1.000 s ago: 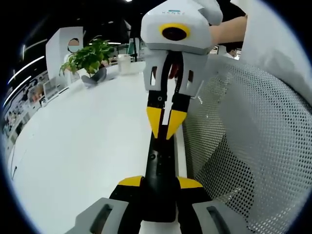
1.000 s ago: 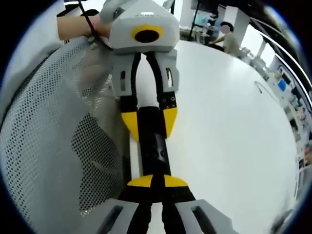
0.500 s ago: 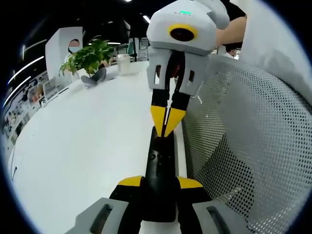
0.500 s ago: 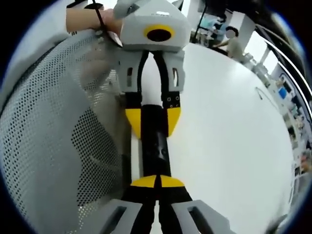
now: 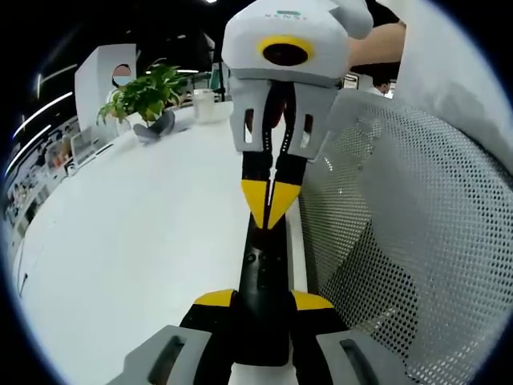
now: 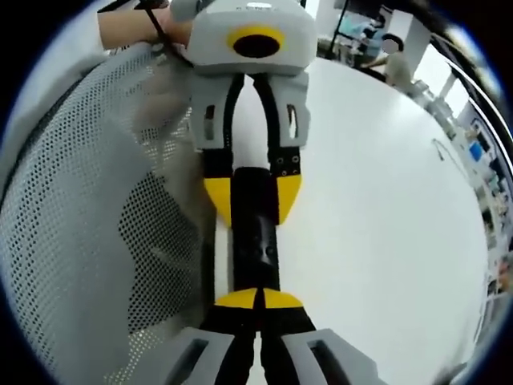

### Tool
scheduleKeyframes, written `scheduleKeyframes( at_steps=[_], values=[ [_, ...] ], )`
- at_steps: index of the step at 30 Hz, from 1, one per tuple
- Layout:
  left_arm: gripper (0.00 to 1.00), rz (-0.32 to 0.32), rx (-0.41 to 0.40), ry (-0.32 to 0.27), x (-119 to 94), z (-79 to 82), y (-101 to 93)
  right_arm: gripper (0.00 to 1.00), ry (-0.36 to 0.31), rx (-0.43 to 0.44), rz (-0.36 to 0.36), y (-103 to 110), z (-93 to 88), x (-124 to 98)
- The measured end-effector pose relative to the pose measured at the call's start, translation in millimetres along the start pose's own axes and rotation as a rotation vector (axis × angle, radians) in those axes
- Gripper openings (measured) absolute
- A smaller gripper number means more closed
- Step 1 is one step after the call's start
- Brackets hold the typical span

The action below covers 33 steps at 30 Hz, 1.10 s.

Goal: Press the specified remote control buttons in sequence, fully releasing each button before pressing the next.

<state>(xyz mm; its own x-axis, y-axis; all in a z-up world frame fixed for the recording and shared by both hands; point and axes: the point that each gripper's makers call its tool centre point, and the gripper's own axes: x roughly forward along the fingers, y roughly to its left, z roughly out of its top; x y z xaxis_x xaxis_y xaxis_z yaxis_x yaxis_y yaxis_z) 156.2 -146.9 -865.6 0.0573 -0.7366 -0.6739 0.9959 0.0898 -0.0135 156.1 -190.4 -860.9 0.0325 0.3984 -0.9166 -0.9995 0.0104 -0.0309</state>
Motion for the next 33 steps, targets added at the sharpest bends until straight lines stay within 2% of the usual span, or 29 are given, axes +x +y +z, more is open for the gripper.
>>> scheduleKeyframes(
  at_steps=[4, 5, 8, 9, 15, 20, 24, 29, 33],
  values=[
    [0.25, 0.001, -0.002, -0.002, 0.0, 0.0, 0.1, 0.0, -0.09, 0.08, -0.024, -0.9, 0.7, -1.4],
    [0.25, 0.001, -0.003, -0.002, 0.1, 0.0, 0.1, 0.0, -0.127, 0.154, -0.041, -0.8, 1.0, -1.8],
    [0.25, 0.001, 0.0, -0.002, 0.1, -0.1, 0.2, 0.0, -0.167, 0.179, -0.057, -1.1, 0.5, -2.8],
    [0.25, 0.0, 0.0, -0.002, 0.1, -0.1, 0.1, 0.0, -0.181, 0.218, -0.057, -1.1, 1.0, -2.9],
    [0.25, 0.001, 0.0, 0.0, 0.1, 0.0, 0.0, 0.0, -0.209, 0.212, -0.06, 0.8, 6.7, -0.7],
    [0.25, 0.002, 0.0, 0.0, 0.0, 0.0, -0.1, 0.0, -0.17, 0.117, -0.045, 1.9, 12.2, 2.4],
    [0.25, 0.002, 0.001, 0.0, -0.1, -0.1, -0.1, 0.0, -0.093, -0.001, -0.028, 2.9, 11.0, 3.4],
    [0.25, 0.002, 0.0, 0.0, -0.1, -0.3, -0.1, 0.0, -0.001, 0.039, 0.029, 1.0, 11.5, 5.2],
    [0.25, 0.001, 0.0, 0.0, 0.0, -0.3, -0.1, 0.0, 0.029, 0.067, 0.047, -0.1, 11.5, 5.8]
  ],
)
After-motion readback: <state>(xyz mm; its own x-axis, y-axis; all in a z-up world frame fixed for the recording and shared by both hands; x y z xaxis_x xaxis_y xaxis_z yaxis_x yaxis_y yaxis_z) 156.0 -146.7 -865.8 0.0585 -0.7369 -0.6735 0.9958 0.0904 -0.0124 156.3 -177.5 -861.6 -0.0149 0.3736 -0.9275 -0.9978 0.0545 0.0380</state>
